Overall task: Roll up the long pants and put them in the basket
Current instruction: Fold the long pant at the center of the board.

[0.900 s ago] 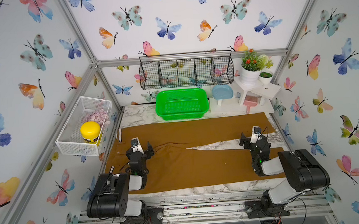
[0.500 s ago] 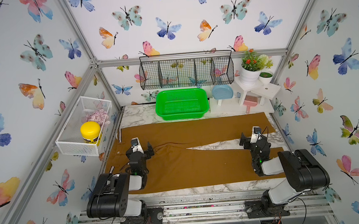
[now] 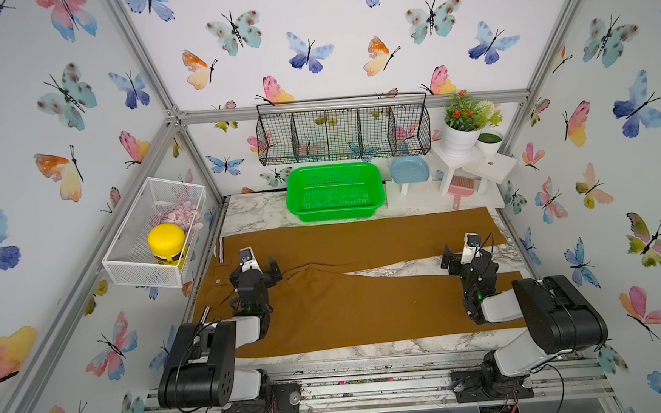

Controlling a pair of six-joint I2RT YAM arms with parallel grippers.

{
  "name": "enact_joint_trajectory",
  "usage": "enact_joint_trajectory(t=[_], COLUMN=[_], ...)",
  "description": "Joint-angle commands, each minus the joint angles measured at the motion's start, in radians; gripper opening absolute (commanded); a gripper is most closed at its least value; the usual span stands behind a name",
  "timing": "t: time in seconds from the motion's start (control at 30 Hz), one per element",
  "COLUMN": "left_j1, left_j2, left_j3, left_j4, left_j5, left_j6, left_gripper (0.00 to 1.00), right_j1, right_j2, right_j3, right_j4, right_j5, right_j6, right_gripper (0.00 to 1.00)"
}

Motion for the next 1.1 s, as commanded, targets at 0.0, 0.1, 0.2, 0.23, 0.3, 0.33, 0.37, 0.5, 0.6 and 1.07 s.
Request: enact_joint_trajectory(t=[0.0, 0.1, 0.2, 0.23, 0.3, 0.33, 0.37, 0.5, 0.6, 1.07], left_j1=[0.046, 0.110, 0.144, 0.133, 0.099, 0.085, 0.077, 0.073, 0.074, 0.070], left_j2=[-0.095, -0.142, -0.187, -0.199, -0.223, -0.233, -0.242, -0.276, -0.296, -0.516], left_j3=[0.218, 0.361, 0.426, 0.452, 0.511, 0.533, 0.551, 0.561, 0.517, 0.414], left_j4=[-0.410, -0.636, -0.715, -0.763, -0.916, -0.992, -1.083, -1.369, -1.504, -1.835], left_j5=[-0.083, 0.013, 0.200, 0.205, 0.159, 0.131, 0.103, 0.080, 0.160, 0.137], left_j6=[-0.182, -0.398, -0.397, -0.396, -0.415, -0.433, -0.471, -0.615, -0.709, -0.902], left_gripper=[0.98, 0.98, 0.99, 1.00, 0.99, 0.99, 0.99, 0.99, 0.95, 0.93], right_j1=[-0.004, -0.020, -0.049, -0.050, -0.050, -0.051, -0.054, -0.100, -0.105, -0.130], right_j2=[-0.109, -0.220, -0.290, -0.312, -0.365, -0.392, -0.429, -0.559, -0.644, -0.734], right_j3=[0.170, 0.301, 0.480, 0.522, 0.570, 0.580, 0.575, 0.503, 0.444, 0.234], right_j4=[-0.324, -0.518, -0.811, -0.875, -0.989, -1.048, -1.103, -1.310, -1.469, -1.789], right_j5=[0.085, 0.114, 0.014, -0.029, -0.059, -0.032, 0.002, 0.045, 0.076, -0.096], right_j6=[0.056, 0.211, 0.315, 0.321, 0.369, 0.413, 0.464, 0.668, 0.764, 1.082], right_gripper=[0.99, 1.00, 0.99, 0.98, 0.93, 0.94, 0.96, 0.99, 0.98, 0.89])
